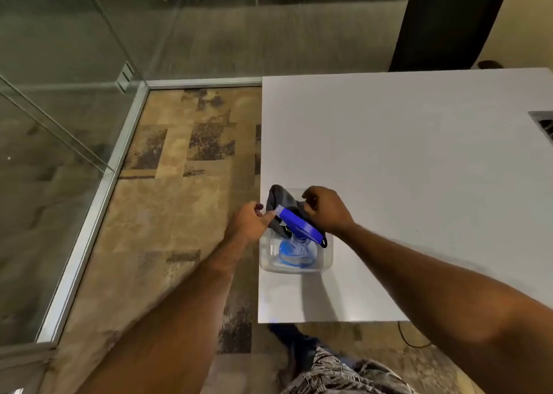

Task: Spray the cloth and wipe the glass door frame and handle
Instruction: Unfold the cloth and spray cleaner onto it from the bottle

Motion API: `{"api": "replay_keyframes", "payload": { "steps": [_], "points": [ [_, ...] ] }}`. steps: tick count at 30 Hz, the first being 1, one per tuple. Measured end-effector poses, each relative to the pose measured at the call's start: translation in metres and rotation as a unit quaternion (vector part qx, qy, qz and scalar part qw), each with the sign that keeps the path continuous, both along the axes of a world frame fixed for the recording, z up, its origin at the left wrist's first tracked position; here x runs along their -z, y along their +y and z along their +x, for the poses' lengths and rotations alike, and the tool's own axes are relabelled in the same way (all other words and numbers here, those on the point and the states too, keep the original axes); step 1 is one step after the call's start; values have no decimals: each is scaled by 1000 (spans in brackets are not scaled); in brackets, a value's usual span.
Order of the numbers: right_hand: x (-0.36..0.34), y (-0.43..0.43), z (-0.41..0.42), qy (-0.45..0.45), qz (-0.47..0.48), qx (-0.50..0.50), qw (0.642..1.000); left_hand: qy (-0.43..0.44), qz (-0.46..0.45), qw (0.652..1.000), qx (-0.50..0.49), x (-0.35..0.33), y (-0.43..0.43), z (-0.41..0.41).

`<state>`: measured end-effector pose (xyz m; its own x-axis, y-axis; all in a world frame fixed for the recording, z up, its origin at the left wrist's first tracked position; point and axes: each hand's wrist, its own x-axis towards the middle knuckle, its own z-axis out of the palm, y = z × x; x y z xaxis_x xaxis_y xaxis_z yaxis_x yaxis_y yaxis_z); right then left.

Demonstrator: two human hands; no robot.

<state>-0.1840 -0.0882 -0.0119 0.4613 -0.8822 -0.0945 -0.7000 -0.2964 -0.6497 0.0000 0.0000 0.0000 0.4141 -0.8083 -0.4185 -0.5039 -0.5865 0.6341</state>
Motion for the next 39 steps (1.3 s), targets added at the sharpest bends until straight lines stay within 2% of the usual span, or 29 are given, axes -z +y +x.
{"api": "replay_keyframes", "payload": {
  "steps": [5, 10, 14, 19, 25, 31, 33, 35, 37, 39],
  "points": [
    [7, -1, 15, 17, 128, -78, 989, 23, 60, 998, 5, 11, -13, -10],
    [4, 3, 20, -6, 142, -128, 981, 27, 39, 999, -21, 25, -14, -9],
    [6, -1, 23, -5, 126, -126, 984, 75, 16, 996, -34, 29, -15, -12],
    [-2, -7, 23, -35, 90, -103, 990, 165, -67, 981, -80, 13, -19, -17],
    [-47, -16, 19, -102, 37, -82, 991, 210, -154, 962, -81, -37, -22, -8],
    [-119, -13, 43, -166, -36, -95, 981, 256, -284, 917, -111, -109, -3, 2],
    [-144, -8, 54, -197, -47, -102, 974, 230, -321, 916, -74, -130, 11, 10],
    [-168, 1, 65, -232, -54, -108, 965, 162, -354, 920, -35, -146, 27, 19],
    [-187, 13, 77, -263, -52, -116, 956, 82, -385, 919, -24, -159, 46, 30],
    [-200, 28, 88, -288, -29, -125, 949, 44, -413, 909, -32, -166, 63, 44]
  ]
}}
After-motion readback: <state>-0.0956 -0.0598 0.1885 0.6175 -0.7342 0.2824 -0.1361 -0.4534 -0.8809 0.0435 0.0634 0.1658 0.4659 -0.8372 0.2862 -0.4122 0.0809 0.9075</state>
